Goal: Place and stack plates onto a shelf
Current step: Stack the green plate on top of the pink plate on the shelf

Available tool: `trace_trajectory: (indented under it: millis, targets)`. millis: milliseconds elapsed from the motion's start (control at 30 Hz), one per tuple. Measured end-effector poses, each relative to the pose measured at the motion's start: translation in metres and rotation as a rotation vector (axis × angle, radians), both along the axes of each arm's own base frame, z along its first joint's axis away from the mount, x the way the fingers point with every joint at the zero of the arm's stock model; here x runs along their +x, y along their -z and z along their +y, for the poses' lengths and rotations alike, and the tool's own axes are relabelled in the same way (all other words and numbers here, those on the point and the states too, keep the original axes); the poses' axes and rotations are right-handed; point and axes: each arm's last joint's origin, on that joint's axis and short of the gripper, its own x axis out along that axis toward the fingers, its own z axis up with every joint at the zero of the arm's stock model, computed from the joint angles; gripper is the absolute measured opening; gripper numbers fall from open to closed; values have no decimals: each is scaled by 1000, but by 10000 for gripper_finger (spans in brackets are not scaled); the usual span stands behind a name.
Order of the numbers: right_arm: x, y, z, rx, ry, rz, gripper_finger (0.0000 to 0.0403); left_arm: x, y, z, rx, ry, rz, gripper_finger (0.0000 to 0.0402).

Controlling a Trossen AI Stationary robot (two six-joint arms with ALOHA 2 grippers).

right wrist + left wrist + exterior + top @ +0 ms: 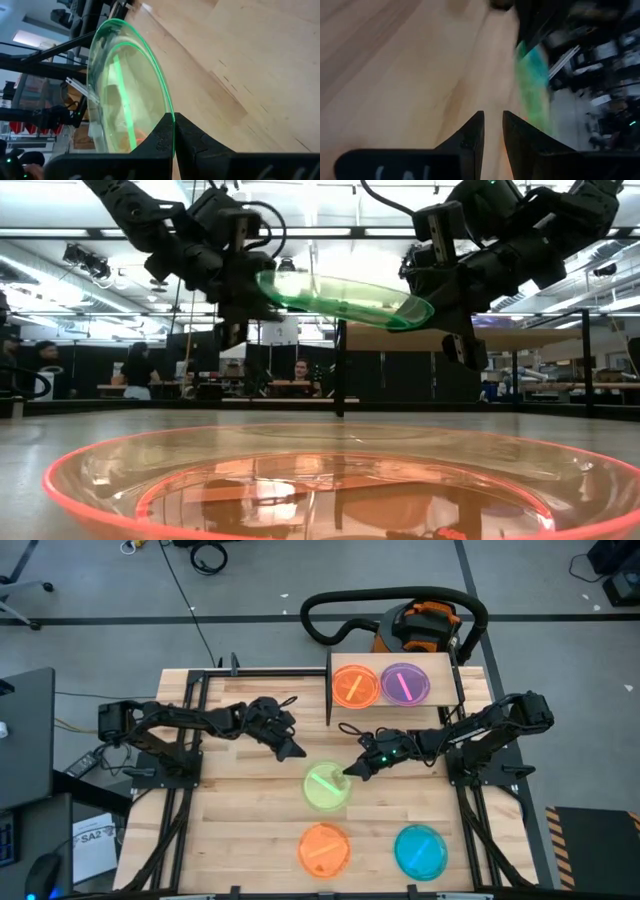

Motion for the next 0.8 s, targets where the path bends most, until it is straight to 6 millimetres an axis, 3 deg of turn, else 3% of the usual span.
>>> trace_trajectory:
  millis: [300, 533, 800]
  targets:
    - [0, -6, 0, -5, 6, -41, 9, -31, -5, 12, 95, 34, 124, 76]
    - [-6, -37, -6, -20, 50, -172, 9, -46, -2, 12, 197, 91, 213, 76]
    - [-30, -79, -24, -27, 124, -325, 8, -52, 15, 11, 230, 79, 247, 76]
